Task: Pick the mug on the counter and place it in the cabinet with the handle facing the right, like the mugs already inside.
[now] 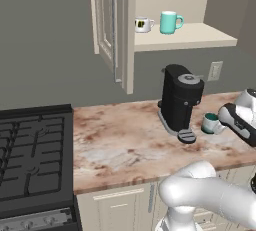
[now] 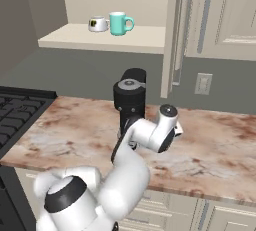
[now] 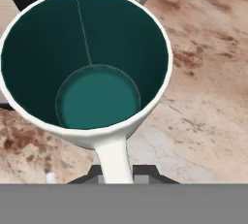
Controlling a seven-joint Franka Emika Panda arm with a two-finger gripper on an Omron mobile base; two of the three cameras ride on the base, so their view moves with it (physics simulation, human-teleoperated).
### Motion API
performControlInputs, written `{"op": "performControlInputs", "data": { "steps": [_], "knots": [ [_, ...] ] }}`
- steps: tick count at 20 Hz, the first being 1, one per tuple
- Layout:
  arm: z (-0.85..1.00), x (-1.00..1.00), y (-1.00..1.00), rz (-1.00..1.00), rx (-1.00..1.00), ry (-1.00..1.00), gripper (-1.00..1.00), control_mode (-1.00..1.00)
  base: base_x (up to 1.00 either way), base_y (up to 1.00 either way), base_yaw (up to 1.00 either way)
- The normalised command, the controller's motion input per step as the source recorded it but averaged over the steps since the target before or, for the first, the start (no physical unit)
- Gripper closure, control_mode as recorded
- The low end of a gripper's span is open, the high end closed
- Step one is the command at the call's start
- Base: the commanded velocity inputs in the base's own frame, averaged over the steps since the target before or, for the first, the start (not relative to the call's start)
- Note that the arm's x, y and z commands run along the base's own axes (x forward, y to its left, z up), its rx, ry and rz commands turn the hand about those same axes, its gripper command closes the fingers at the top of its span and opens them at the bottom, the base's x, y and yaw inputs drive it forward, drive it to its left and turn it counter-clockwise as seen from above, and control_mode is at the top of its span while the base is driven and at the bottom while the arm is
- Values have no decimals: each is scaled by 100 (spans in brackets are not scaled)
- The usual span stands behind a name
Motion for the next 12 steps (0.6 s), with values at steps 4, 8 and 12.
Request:
{"op": "performControlInputs", "data": {
  "steps": [4,8,12],
  "knots": [
    [45,-34,34,0,-3,-8,100,-100,0,0,0],
    [55,-31,23,0,0,-5,100,-100,0,0,0],
    [69,-27,17,0,-1,-5,100,-100,0,0,0]
  ]
}}
